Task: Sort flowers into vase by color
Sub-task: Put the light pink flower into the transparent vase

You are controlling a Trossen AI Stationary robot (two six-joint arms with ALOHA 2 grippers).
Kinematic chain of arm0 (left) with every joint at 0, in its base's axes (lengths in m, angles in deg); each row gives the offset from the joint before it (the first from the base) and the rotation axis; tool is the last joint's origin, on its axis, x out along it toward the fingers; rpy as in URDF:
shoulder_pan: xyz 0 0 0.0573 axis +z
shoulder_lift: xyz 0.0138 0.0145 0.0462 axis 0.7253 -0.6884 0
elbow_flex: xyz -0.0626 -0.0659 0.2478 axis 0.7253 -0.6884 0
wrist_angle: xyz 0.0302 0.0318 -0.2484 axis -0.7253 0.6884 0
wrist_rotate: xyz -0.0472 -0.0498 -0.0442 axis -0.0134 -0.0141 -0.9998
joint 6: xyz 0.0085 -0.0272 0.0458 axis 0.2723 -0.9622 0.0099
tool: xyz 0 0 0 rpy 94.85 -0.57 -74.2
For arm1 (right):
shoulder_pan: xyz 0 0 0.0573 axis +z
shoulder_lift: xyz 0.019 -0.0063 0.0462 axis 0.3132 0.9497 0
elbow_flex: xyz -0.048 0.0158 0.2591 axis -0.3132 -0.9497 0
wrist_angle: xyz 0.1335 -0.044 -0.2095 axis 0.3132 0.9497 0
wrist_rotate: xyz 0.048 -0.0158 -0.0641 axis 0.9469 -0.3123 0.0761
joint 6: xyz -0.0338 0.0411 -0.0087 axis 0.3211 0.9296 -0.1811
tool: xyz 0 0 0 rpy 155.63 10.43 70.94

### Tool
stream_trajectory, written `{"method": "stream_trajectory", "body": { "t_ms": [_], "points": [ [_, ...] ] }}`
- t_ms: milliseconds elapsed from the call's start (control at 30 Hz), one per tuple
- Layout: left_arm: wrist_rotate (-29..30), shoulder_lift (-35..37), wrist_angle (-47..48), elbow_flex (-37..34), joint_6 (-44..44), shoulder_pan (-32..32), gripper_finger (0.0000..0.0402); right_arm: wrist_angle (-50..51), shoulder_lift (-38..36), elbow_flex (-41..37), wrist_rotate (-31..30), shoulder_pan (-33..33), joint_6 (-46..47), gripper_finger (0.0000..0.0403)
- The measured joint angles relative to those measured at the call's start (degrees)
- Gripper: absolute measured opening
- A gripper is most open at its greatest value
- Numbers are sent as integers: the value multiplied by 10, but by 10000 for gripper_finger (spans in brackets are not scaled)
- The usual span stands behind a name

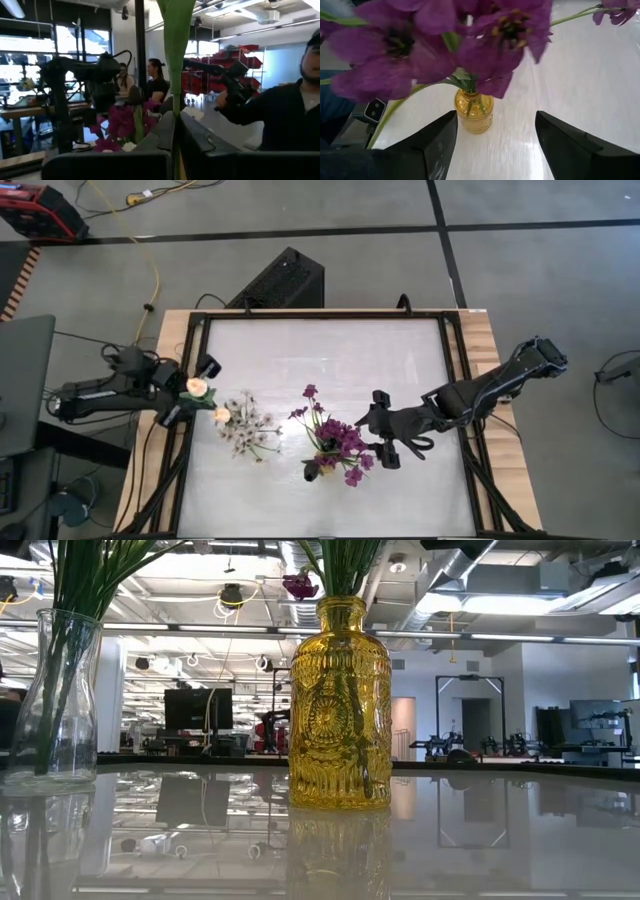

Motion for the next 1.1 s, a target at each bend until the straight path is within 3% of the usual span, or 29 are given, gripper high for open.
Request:
{"method": "stream_trajectory", "body": {
  "t_ms": [133, 467, 700, 1100],
  "points": [
    [30, 23, 20, -3, 21, -5, 0, 0, 0, 0, 0, -1, 0, 292],
    [41, 60, -179, -135, 28, -54, 0, -2, 0, 0, 0, -5, 6, 292],
    [58, 104, -194, -182, 82, -64, 0, -2, 0, 0, 0, -9, 15, 292],
    [93, 114, -295, -245, 84, -87, 0, -2, 0, 0, 0, -22, 16, 292]
  ]
}}
